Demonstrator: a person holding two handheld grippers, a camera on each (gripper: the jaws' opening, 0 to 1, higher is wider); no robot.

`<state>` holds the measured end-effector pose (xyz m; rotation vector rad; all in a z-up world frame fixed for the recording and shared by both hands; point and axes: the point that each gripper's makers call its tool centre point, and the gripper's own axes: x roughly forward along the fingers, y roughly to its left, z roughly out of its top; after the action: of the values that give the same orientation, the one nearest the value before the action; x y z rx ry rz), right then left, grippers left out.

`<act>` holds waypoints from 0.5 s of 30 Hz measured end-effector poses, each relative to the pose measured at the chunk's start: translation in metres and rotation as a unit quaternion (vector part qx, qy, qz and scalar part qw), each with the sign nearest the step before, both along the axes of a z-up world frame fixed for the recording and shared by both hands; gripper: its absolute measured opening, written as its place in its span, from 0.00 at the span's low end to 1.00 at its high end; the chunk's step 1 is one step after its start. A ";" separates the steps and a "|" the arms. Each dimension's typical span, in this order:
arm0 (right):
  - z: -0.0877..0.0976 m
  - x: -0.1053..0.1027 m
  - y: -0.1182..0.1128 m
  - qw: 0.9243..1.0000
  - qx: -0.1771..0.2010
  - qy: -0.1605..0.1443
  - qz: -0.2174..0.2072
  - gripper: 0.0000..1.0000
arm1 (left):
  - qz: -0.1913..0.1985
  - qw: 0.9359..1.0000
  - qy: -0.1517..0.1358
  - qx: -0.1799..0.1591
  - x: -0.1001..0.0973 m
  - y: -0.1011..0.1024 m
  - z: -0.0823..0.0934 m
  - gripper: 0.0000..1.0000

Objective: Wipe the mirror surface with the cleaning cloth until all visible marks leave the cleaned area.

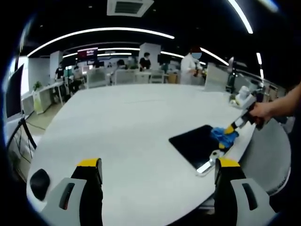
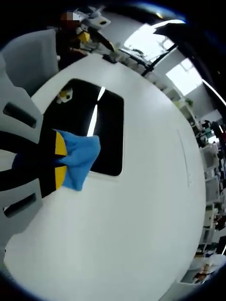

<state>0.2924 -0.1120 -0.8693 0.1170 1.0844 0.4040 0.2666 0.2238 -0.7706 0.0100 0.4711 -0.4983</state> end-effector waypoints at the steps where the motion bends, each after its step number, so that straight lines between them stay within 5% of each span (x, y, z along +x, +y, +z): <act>1: 0.000 -0.002 0.000 1.000 0.001 0.001 -0.001 0.01 | 0.000 1.000 0.000 0.000 0.000 0.000 0.000 1.00; 15: -0.001 -0.025 -0.001 1.000 0.001 0.017 -0.011 0.00 | -0.001 1.000 0.000 -0.001 -0.002 0.002 0.000 1.00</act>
<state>0.2675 -0.1133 -0.8702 0.1389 1.1151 0.3839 0.2641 0.2254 -0.7703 0.0079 0.4711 -0.5011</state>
